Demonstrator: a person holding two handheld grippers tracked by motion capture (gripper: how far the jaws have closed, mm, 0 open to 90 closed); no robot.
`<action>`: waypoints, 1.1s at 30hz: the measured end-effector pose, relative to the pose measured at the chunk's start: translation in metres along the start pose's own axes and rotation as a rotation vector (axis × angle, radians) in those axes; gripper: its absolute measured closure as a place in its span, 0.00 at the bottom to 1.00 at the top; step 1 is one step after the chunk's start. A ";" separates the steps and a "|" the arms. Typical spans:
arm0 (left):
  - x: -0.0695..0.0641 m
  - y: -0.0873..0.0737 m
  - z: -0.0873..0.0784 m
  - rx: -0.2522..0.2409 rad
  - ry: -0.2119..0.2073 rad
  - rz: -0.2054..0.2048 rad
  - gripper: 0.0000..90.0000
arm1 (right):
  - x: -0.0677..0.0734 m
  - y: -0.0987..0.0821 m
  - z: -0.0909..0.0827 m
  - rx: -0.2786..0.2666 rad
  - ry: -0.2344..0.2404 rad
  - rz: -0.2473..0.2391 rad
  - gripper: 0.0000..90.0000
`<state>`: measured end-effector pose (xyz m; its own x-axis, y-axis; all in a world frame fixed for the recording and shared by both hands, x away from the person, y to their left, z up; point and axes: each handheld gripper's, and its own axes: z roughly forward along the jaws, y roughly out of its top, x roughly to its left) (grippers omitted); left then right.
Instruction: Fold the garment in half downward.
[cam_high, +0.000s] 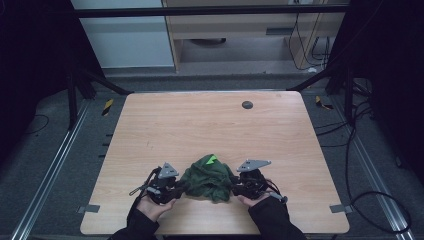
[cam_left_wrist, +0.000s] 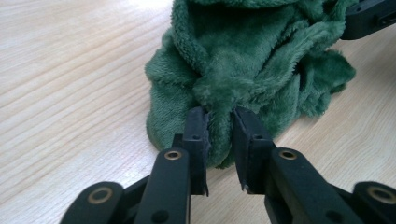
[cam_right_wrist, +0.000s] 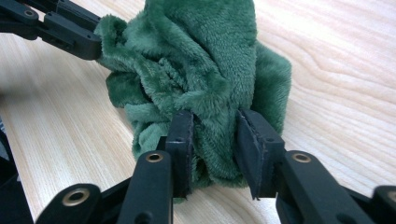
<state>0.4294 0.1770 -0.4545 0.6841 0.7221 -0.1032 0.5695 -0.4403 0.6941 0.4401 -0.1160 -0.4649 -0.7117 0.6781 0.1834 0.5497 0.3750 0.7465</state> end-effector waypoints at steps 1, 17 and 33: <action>0.001 0.000 -0.003 -0.008 -0.004 -0.007 0.83 | 0.000 0.000 -0.001 -0.004 0.001 0.002 0.72; 0.022 0.025 -0.021 -0.099 0.062 -0.039 0.84 | -0.016 0.022 -0.020 -0.102 -0.049 0.030 0.75; 0.035 0.048 0.019 -0.091 0.091 -0.047 0.99 | -0.036 0.040 0.001 -0.104 -0.093 0.058 0.97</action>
<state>0.4890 0.1714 -0.4381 0.6110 0.7881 -0.0750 0.5533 -0.3574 0.7524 0.4880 -0.1249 -0.4422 -0.6341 0.7540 0.1716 0.5365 0.2692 0.7998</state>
